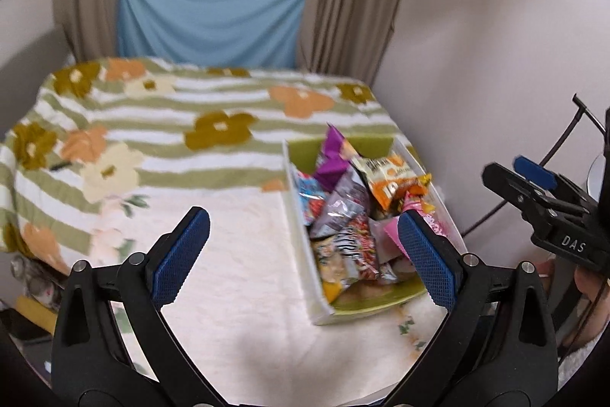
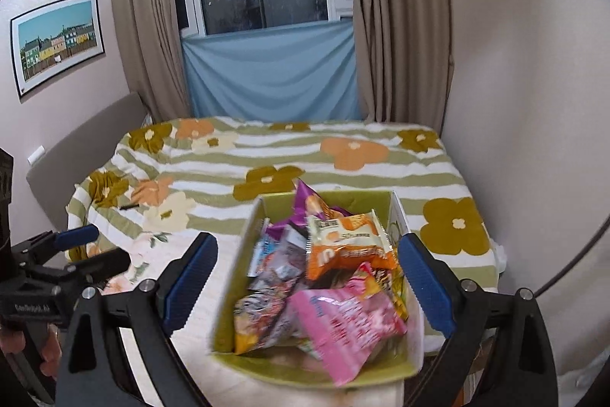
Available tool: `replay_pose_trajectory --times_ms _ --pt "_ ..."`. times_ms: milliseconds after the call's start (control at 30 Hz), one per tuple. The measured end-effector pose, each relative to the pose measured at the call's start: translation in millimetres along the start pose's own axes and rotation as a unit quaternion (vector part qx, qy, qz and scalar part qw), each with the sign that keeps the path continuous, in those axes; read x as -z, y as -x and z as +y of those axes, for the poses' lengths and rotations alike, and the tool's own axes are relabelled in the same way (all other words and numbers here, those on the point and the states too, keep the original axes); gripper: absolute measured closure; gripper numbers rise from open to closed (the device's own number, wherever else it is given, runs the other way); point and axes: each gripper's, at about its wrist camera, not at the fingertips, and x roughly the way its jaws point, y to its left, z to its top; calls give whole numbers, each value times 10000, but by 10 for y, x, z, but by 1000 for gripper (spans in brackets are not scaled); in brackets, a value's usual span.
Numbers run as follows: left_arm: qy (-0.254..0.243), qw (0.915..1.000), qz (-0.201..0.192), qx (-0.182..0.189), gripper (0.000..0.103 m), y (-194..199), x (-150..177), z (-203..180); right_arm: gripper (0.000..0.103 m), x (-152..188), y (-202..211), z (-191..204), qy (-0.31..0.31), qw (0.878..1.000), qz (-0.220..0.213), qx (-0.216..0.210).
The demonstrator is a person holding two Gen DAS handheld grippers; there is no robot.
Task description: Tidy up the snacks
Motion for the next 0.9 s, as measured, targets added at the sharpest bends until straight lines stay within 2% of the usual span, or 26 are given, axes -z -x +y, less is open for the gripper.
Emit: replay_pose_trajectory --times_ms 133,200,400,600,900 --pt "-241 9981 -420 -372 1 509 116 116 8 118 348 265 -206 9995 -176 180" --pt "-351 9967 -573 -456 1 741 183 174 2 191 462 383 -200 9994 -192 209" --pt "-558 9930 -763 -705 1 1157 436 311 1 446 724 789 -75 9989 -173 438" --pt "-505 9938 -690 -712 1 1296 610 421 1 639 849 1015 -3 9984 -161 545" --pt "-480 9942 -669 -688 1 1330 670 456 1 763 943 1101 -77 9979 -129 631"
